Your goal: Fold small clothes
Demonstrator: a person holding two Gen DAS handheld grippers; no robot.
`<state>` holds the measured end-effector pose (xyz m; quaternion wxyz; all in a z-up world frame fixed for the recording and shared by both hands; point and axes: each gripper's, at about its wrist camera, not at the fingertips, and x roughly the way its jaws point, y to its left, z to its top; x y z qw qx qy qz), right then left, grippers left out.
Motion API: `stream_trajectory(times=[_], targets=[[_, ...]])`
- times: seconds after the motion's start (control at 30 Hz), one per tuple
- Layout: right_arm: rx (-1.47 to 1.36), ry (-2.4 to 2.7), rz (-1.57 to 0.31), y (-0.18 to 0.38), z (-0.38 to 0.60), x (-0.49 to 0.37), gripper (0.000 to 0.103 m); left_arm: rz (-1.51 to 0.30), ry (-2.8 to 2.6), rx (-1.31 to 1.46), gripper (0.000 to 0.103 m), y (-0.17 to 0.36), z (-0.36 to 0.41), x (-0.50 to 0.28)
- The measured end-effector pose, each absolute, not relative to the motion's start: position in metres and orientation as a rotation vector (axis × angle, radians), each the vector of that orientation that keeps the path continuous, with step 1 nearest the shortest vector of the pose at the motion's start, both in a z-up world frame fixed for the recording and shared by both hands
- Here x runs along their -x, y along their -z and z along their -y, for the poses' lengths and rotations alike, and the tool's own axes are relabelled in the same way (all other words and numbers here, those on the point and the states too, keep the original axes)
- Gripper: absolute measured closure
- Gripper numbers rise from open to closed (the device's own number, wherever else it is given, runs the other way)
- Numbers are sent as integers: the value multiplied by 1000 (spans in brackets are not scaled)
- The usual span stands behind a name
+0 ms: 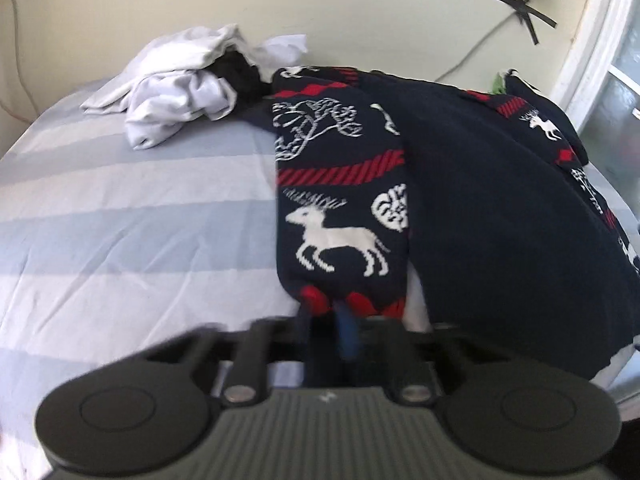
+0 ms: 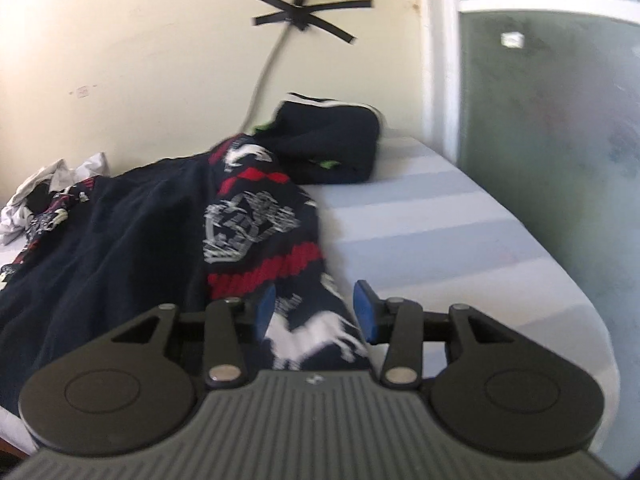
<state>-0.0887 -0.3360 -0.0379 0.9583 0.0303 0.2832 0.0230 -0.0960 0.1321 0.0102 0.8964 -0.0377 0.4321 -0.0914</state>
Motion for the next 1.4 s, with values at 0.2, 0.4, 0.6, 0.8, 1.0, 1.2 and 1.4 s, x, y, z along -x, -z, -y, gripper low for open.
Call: stream_trajectory(times=[0.2,0.4,0.6,0.8,1.0,1.2,1.4], targets=[[98,-324,-474,9,257,63,55,-695,210,316,93,-75,-182,103],[418,-747,-243,-4,108,66,14,-539,264,267,93,-141,-177,101],[604,-830,-95,8,-13,34,27,-478,316,136,89,-166,-135,88],[288,-745,-197,-67,38,-73,96,-332,110,107,79,-175,-141,77],[-139,-391,-332,-83,191,-175,96,-505,141,140,46,-122,-118,-28],[-187,-304,-528,-19,240,-206,96,-716,188,241,19,-45,-76,-152],[-237,-301,-567,1,237,-227,94,-775,274,353,37,-3,-43,-192]])
